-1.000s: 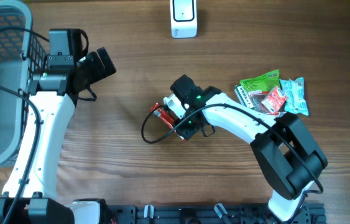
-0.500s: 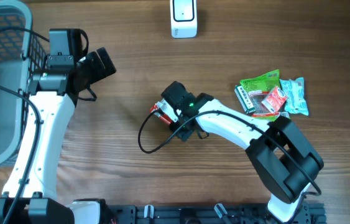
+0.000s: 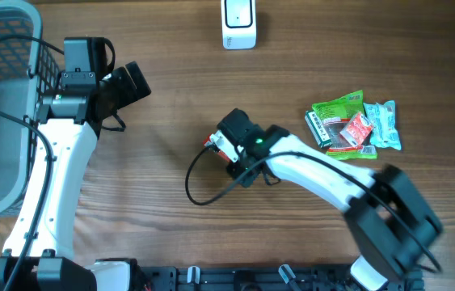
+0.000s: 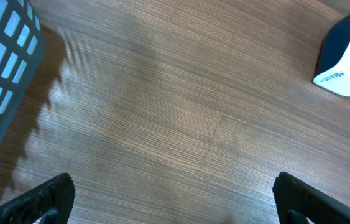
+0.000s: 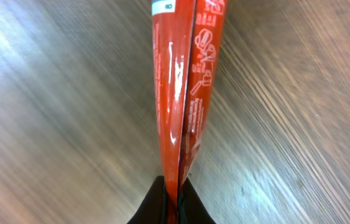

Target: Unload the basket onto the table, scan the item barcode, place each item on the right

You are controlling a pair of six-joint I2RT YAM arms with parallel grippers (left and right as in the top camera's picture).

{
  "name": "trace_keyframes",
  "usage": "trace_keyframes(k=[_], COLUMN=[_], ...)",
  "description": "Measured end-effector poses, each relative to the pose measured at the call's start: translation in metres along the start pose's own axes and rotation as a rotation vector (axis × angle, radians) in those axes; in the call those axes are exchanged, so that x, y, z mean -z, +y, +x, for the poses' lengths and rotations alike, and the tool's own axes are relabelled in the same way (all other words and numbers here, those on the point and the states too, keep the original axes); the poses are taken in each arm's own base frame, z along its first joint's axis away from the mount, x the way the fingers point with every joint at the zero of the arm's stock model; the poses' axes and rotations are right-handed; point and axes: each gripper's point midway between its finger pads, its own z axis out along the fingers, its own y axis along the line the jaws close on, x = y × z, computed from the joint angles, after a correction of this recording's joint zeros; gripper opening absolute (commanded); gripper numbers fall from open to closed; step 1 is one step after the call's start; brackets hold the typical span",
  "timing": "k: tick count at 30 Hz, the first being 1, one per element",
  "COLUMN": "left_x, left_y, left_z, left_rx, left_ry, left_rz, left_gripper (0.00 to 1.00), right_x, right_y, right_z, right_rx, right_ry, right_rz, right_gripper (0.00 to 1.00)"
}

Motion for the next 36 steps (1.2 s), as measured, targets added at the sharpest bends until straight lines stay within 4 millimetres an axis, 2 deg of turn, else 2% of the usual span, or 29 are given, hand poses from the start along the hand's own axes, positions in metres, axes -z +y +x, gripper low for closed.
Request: trace_keyframes(k=[5,9,14,20,26,29,32,36], left_x=[0.0,0.0,0.0,0.0,0.0,0.0,0.0,0.0], left_y=[0.0,0.0,0.0,0.0,0.0,0.0,0.0,0.0], left_z=[0.0,0.0,0.0,0.0,0.0,0.0,0.0,0.0], left_rx=[0.0,0.0,0.0,0.0,0.0,0.0,0.0,0.0], left_ry=[0.0,0.0,0.0,0.0,0.0,0.0,0.0,0.0], left_rz=[0.0,0.0,0.0,0.0,0.0,0.0,0.0,0.0], left_gripper=[1.0,1.0,1.0,1.0,1.0,1.0,1.0,1.0], right_x=[0.062,0.103,0.143,0.17,0.173,0.161,0.134,0.078], right_y=[0.012,0.021,0.007,0.013,0.015,0.005,-0.007,-0.023], right_z=[-0.012,-0.006,-0.002,0.009,0.008,0.01,0.01,0.005], right_rx=[0.029,0.059,-0.002,-0.005,-0.008,-0.051,-0.093,-0.129], right_ry=[-0.135,-0.206,-0.318,-0.367,-0.377,-0.333,-0.256,-0.14], right_rz=[-0.036,-0.111,-0.169,-0.214,-0.218,-0.179,-0.151,-0.129], right_gripper=[0.04,0.04,0.04,0.04,0.04,0.04,0.04,0.04])
